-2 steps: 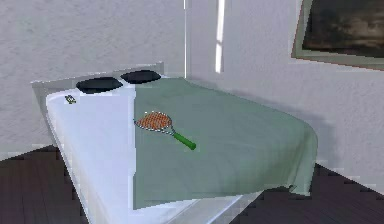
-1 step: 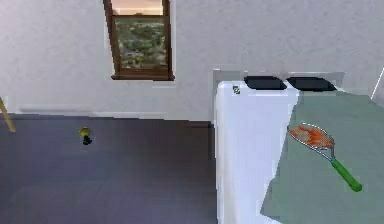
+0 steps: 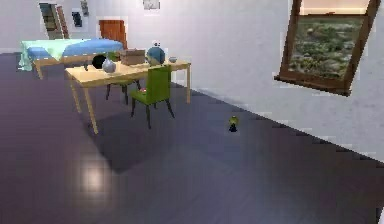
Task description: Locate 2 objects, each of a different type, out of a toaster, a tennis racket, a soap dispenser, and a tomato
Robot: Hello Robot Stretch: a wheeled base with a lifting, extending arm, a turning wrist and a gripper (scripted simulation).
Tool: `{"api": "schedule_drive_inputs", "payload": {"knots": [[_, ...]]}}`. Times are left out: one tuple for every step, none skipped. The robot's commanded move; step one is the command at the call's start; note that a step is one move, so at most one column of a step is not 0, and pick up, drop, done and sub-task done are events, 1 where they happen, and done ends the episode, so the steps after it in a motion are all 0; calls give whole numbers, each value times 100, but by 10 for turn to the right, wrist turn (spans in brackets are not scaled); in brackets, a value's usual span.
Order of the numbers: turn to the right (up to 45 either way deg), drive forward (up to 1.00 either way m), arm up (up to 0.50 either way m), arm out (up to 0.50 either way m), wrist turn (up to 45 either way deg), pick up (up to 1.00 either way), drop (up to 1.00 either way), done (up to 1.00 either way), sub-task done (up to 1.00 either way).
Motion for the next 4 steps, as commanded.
{"api": "schedule_drive_inputs", "payload": {"knots": [[-420,0,0,0,0,0,0,0,0],[0,100,0,0,0,0,0,0,0],[0,100,0,0,0,0,0,0,0],[0,100,0,0,0,0,0,0,0]]}}
